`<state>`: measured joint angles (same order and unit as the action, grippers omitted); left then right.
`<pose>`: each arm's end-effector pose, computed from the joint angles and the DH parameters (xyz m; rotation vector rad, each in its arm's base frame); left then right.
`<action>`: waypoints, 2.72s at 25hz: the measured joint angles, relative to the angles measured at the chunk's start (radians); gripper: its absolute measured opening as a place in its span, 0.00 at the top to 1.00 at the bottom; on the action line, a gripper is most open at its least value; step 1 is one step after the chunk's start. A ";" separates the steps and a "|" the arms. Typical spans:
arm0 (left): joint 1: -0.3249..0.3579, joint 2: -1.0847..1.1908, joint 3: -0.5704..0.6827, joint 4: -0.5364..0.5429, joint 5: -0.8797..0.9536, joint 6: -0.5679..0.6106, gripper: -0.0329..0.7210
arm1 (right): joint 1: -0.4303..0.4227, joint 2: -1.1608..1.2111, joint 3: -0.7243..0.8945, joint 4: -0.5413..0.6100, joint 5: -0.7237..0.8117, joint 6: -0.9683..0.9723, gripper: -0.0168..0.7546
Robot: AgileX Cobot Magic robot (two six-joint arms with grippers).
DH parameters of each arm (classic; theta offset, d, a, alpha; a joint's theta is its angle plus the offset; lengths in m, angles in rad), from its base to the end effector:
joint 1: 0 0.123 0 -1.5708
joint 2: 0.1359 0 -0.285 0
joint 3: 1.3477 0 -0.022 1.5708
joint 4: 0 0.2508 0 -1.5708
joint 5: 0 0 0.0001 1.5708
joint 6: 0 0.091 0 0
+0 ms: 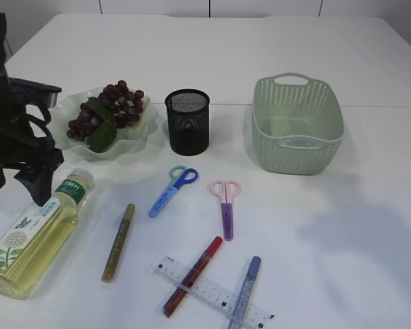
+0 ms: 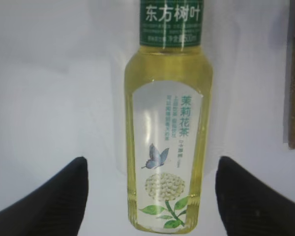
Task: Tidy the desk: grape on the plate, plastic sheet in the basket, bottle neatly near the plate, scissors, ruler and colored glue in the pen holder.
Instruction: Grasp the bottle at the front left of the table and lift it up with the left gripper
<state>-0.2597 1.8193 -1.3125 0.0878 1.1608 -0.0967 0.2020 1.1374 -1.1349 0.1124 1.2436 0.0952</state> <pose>0.3344 -0.0813 0.2144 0.3104 3.1188 0.1266 0.1948 0.0498 0.3557 -0.1273 2.7384 0.2394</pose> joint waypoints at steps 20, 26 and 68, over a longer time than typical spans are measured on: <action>0.031 0.092 0.000 -0.040 -0.087 0.049 0.21 | 0.000 -0.002 0.000 0.002 0.002 0.000 0.41; 0.031 0.092 0.000 -0.044 -0.111 0.049 0.21 | 0.000 -0.002 0.000 0.003 0.002 0.000 0.41; 0.031 0.217 0.000 -0.093 -0.146 0.062 0.15 | 0.000 -0.002 0.000 0.018 0.002 0.000 0.41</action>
<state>-0.2286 2.0358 -1.3125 -0.0054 1.0145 -0.0347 0.2020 1.1358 -1.1349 0.1306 1.2461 0.0948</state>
